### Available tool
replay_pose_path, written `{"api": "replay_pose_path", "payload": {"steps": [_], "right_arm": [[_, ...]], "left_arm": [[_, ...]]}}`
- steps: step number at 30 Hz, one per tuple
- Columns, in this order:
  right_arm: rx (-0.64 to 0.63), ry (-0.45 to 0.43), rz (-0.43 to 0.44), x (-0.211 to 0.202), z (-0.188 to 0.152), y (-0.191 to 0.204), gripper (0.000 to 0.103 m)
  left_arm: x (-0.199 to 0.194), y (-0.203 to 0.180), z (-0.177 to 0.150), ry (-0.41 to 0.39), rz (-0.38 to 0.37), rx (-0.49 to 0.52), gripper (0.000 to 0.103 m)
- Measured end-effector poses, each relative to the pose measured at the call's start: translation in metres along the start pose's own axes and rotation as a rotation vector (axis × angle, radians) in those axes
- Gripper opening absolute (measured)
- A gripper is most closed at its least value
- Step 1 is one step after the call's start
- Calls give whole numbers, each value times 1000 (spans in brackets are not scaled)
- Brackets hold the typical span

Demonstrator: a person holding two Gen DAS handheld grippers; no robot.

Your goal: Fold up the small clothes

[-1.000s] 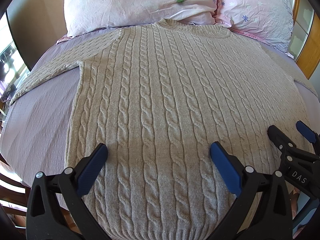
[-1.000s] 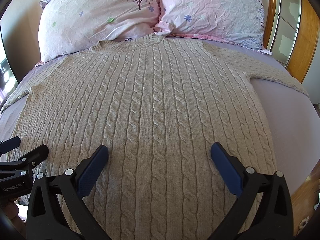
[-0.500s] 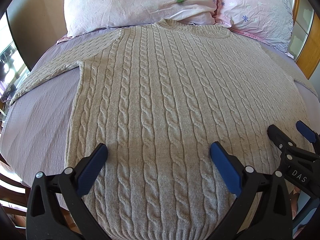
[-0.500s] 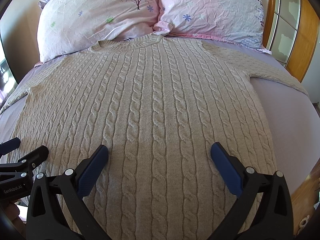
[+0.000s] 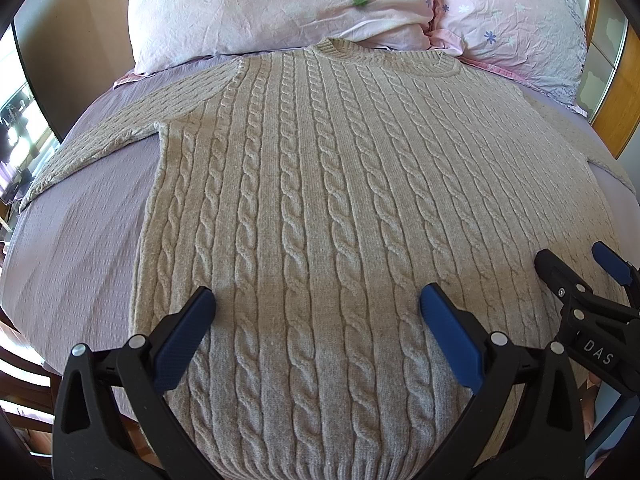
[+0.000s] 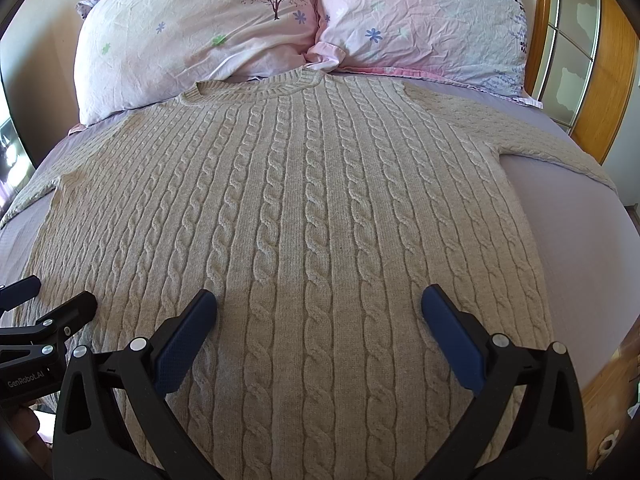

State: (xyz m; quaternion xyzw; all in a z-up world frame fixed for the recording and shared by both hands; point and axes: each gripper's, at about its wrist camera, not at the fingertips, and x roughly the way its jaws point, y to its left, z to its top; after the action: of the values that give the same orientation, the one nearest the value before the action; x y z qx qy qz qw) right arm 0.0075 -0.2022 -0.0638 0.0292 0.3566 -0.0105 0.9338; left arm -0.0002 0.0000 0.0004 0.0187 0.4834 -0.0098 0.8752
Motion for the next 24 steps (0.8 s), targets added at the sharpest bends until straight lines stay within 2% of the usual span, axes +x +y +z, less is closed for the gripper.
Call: {"api": "replay_pose_path", "payload": {"steps": [15, 24], "right_arm": [[-8, 5, 1, -1, 1, 0, 102], [-58, 19, 34, 1, 5, -1, 102]], "left_arm": [[0, 0, 0, 0, 0, 0, 101], [1, 0, 6, 23, -2, 1, 101]]}}
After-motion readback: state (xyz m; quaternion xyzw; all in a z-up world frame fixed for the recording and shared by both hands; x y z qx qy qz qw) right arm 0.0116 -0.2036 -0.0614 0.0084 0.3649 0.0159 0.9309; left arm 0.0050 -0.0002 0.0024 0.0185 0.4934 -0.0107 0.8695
